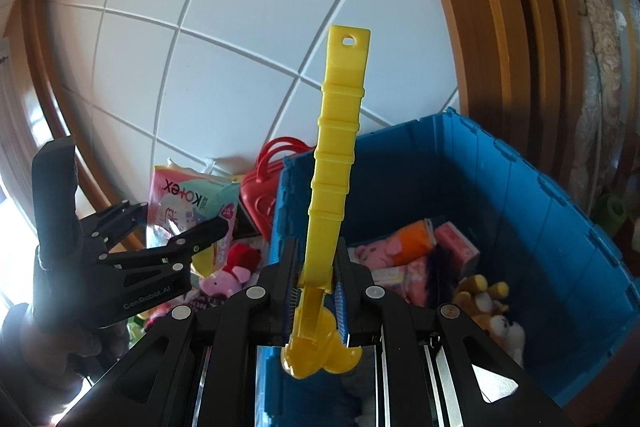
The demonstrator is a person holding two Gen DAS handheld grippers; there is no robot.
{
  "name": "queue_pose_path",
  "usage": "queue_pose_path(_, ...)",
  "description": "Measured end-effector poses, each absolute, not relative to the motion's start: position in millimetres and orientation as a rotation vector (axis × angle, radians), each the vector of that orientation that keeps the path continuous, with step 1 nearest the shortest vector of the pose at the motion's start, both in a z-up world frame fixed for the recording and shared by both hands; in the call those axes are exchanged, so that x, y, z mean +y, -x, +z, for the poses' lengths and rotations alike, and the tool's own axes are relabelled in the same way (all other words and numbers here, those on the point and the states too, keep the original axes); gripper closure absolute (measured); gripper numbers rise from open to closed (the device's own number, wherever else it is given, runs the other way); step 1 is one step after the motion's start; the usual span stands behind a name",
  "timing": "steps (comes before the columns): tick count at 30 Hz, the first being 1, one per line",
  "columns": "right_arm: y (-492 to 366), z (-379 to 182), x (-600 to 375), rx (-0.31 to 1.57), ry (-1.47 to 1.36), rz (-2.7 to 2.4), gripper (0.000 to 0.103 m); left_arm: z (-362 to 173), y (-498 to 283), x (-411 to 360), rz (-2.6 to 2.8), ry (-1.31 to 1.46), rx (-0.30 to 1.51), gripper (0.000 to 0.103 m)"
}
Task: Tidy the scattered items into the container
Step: 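Carry the Kotex pack and yellow clip with both grippers over the blue bin, then open both grippers to drop the pack and clip into the blue bin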
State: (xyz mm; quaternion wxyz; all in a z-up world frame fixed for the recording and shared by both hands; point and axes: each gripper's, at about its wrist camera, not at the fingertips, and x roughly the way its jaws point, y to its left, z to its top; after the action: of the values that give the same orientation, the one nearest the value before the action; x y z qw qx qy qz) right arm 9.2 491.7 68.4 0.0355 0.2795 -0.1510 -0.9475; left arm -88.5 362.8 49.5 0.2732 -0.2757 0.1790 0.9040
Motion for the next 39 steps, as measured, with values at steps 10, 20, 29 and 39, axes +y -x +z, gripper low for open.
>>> queue_pose_path(10, -14, 59, 548, -0.527, -0.9, -2.995, 0.087, 37, 90, 421, 2.345, 0.748, 0.507, 0.045)
queue_pose_path(20, -16, 50, 581, -0.566, -0.943, -3.041, 0.087, 35, 89, 454, 2.295, 0.738, 0.522, 0.045)
queue_pose_path(29, -15, 49, 590, -0.572, -0.953, -3.046, 0.087, 35, 93, 459, 2.295, 0.737, 0.515, 0.045)
queue_pose_path(39, -20, 54, 594, -0.541, -0.912, -3.096, 0.002, 40, 93, 452, 2.345, 0.725, 0.497, 0.0)
